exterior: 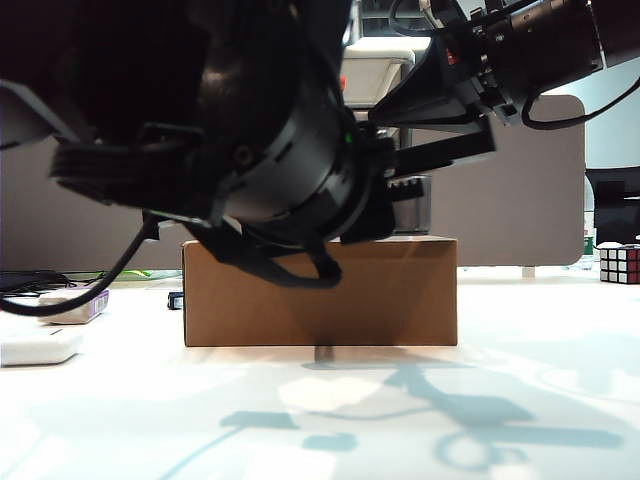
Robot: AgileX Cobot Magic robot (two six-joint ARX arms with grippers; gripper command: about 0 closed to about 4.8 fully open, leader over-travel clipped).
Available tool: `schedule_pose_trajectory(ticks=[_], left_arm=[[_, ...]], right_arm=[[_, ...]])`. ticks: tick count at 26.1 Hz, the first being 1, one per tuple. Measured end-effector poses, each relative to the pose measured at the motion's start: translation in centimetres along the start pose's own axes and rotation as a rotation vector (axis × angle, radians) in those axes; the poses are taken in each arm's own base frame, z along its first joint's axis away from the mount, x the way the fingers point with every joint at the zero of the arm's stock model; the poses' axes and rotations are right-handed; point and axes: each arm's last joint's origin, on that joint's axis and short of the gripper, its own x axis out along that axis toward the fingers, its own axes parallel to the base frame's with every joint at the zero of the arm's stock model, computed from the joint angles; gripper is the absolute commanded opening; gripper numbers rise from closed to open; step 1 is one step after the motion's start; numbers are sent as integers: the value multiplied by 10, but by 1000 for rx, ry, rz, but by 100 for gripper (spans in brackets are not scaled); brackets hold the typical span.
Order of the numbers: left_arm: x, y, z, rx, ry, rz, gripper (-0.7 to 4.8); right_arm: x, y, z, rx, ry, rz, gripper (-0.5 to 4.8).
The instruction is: Open the third layer of the drawer on the table, pick up the earphone case on the table and put it in, and finally close the drawer.
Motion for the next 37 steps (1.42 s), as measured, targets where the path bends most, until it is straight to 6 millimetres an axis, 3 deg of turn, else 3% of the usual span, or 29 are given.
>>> schedule_pose_trajectory(ticks=[9,13,20,23,26,30,35,37], left_arm=[[-11,-4,-2,8,-12,24,6],[-19,-5,2,10,-7,0,134],[-46,-2,19,11,15,-105,153],[-77,10,41,134,70,-161,153],[-85,49,85,170,96,-90,152],[-80,99,112,166,149,6,143],[-72,153,139,101,212,-5,53],[-68,171,145,134,240,-7,48]], right_arm=[[0,0,0,0,0,0,-2],[0,0,0,0,-1,0,-2],[0,0,0,0,0,1,-2],[0,0,0,3,4,12,-2],[0,1,-2,12,21,34,-1],[0,1,-3,16,28,53,-1],[0,1,-3,16,28,57,-2],[0,1,-3,16,28,57,-1]])
